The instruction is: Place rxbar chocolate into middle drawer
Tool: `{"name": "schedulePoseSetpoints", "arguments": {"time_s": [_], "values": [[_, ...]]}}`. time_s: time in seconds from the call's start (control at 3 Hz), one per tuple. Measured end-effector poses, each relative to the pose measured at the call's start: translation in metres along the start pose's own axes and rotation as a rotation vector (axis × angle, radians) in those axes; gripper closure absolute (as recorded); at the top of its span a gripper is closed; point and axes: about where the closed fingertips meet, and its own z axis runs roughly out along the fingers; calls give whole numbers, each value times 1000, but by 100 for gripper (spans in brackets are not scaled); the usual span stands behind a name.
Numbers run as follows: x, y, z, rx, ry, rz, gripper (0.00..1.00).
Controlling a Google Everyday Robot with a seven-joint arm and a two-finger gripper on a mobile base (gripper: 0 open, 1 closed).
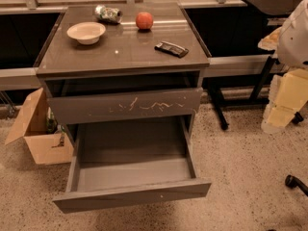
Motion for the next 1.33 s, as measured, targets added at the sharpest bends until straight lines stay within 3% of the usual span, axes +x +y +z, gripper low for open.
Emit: {"name": "schedulePoseSetpoints", "arguments": {"time_s": [0.33, 1.0, 1.33], "values": [[0, 0, 0, 2, -1, 0, 0], [-24, -39, 24, 46, -134, 34, 0], [-24, -39, 24, 46, -134, 34, 0]]}}
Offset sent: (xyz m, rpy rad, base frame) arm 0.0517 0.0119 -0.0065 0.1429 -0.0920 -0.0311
